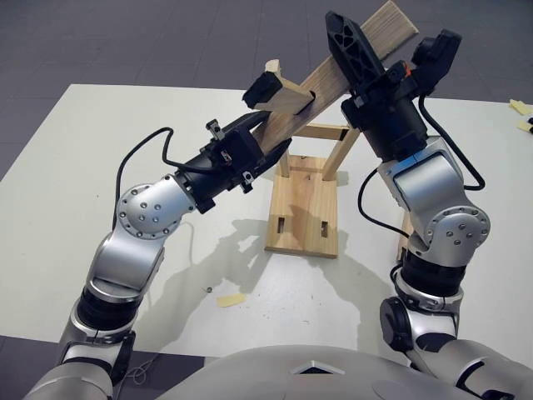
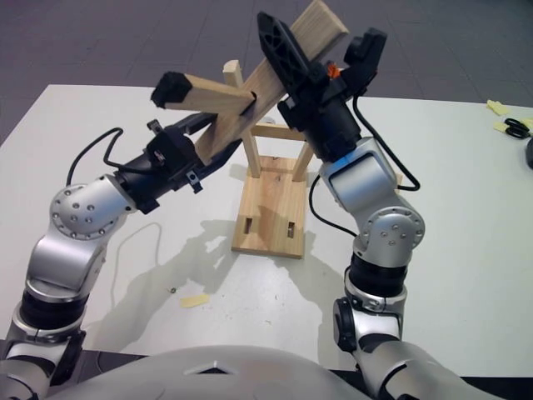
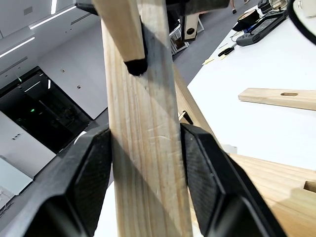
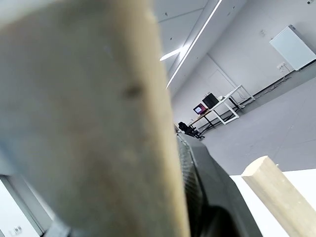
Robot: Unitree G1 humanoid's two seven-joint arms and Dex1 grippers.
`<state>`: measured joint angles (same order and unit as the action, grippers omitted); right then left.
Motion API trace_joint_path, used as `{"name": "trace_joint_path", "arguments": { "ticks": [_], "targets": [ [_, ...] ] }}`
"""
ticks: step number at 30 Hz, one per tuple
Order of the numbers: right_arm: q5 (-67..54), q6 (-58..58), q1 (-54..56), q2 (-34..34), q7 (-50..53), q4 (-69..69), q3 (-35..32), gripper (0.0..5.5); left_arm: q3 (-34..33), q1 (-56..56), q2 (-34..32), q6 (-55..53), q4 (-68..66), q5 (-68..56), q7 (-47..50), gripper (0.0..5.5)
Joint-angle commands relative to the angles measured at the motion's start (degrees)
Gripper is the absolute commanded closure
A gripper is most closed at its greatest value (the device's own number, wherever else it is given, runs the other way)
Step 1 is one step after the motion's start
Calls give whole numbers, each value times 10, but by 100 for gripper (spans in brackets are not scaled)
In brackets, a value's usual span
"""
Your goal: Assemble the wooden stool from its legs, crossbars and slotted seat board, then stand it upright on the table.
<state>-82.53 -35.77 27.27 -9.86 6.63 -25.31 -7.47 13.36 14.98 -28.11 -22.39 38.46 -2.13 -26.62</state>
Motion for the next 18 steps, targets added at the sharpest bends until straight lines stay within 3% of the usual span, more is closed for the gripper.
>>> {"name": "trace_joint_path", "arguments": {
  "ticks": [1, 3, 7, 13, 15, 18],
  "targets": [
    [0, -19, 29, -22, -22, 24, 1, 426, 18, -10, 12, 4, 11, 36, 20, 341],
    [9, -21, 33, -34, -31, 35, -2, 430, 24, -15, 15, 0, 13, 43, 23, 341],
    [41, -18, 30, -51, -41, 47, -14, 448, 20, -26, 28, -28, 27, 33, 25, 261],
    [98, 1, 15, -64, -40, 56, -42, 448, -20, -63, 11, -153, 98, -106, -43, 167],
    [107, 0, 12, -72, -40, 64, -56, 448, -73, -78, 6, -216, 140, -200, -64, 137],
    [83, -24, -25, -106, -44, 73, -98, 448, -203, -73, 3, -281, 147, -333, -59, 84]
  ]
}}
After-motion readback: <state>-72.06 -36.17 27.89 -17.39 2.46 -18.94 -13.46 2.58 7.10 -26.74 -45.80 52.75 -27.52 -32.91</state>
